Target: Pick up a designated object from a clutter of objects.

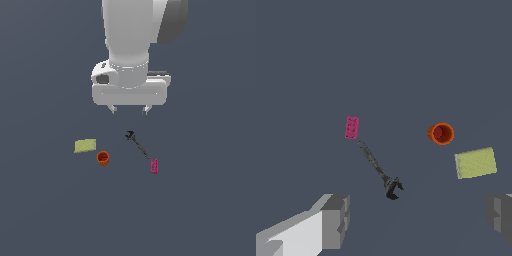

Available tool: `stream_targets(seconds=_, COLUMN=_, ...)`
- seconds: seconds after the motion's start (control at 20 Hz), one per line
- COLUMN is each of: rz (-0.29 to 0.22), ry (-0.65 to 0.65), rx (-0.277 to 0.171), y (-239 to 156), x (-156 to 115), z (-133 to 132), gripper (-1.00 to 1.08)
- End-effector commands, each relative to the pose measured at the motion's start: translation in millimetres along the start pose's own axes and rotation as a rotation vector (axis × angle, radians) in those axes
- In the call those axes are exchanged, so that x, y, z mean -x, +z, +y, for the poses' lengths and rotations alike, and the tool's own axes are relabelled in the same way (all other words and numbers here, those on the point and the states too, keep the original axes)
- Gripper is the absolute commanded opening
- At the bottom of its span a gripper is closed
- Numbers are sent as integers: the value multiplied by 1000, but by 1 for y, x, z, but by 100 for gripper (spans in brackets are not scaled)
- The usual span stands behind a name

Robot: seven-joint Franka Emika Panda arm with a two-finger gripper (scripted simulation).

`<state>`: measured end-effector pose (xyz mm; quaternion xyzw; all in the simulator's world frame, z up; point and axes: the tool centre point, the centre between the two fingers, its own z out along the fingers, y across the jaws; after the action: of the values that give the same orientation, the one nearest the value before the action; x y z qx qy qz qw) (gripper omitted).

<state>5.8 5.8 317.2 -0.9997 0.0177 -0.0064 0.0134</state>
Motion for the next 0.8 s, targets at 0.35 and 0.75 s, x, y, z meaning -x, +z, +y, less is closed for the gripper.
stream_targets(seconds=0.35, rz=-2, ry=-52, rx=7, y=30, x=-1, z=-3, gripper=100)
stream_targets(seconds=0.75, rz=-6, ry=-165, rx=18, y=92, x=4, z=-9, gripper=100)
